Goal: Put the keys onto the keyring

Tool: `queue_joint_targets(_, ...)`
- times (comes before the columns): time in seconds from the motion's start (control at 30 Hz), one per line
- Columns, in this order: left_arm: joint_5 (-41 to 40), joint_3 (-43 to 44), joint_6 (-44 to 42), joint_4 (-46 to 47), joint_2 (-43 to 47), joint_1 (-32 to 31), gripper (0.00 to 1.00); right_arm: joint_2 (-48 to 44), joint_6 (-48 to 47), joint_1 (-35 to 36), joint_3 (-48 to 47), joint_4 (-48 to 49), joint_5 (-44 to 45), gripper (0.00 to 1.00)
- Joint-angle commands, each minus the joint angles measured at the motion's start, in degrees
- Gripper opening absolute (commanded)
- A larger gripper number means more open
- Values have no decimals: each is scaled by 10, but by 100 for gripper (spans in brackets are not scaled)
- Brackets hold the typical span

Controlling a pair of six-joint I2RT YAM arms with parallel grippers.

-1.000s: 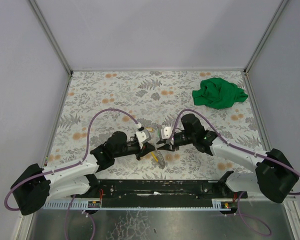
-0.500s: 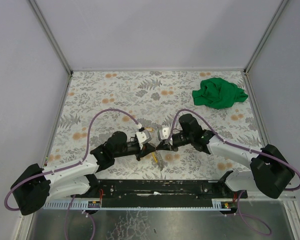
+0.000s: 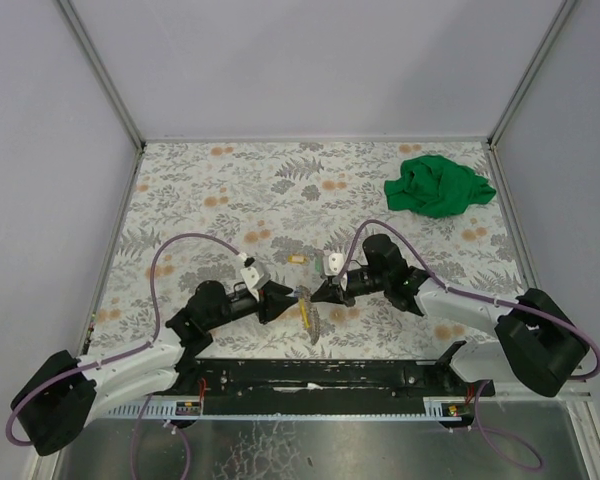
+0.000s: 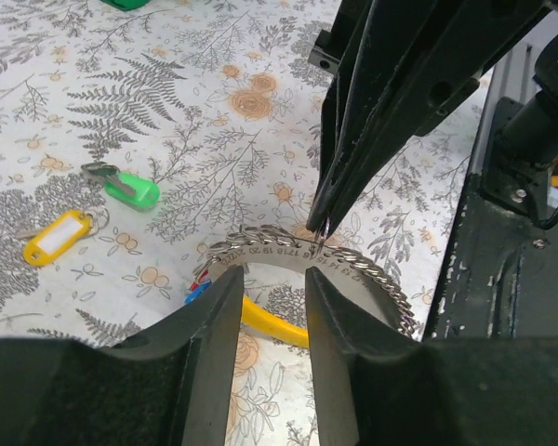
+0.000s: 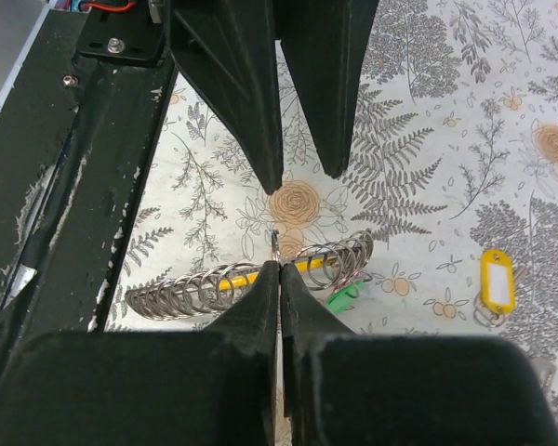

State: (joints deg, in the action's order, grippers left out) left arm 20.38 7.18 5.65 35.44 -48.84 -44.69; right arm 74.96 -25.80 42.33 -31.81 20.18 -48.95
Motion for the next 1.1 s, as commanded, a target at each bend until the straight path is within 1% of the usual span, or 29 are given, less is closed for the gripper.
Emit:
queue_joint_targets(0.0, -5, -32, 55, 118, 24, 11, 34, -10, 73, -1, 23, 131, 1, 0)
queue_joint_targets(0.1, 4, -36, 55, 127, 21, 12, 36, -2, 97, -1, 30, 164, 1, 0)
queue_joint_targets(0.23, 31, -26, 50, 141, -11, 12, 39, 9, 133, -1, 39, 212, 6, 0)
queue_joint_targets(0.4, 56, -10, 39, 149, -47, 12, 40, 15, 146, -1, 43, 229, 8, 0)
queue_joint_targets(0.63, 47, 0, 23, 144, -59, 13, 40, 18, 150, -1, 45, 236, 3, 0)
queue_joint_targets(0.83, 47, 8, 13, 138, -66, 15, 33, 19, 151, -1, 47, 238, -4, 0)
queue_joint_targets(0.97, 50, 12, 11, 138, -72, 16, 31, 19, 152, -1, 46, 236, -11, 0)
queue_joint_targets(1.07, 51, 13, 11, 138, -74, 16, 28, 19, 152, -1, 46, 235, -19, 0)
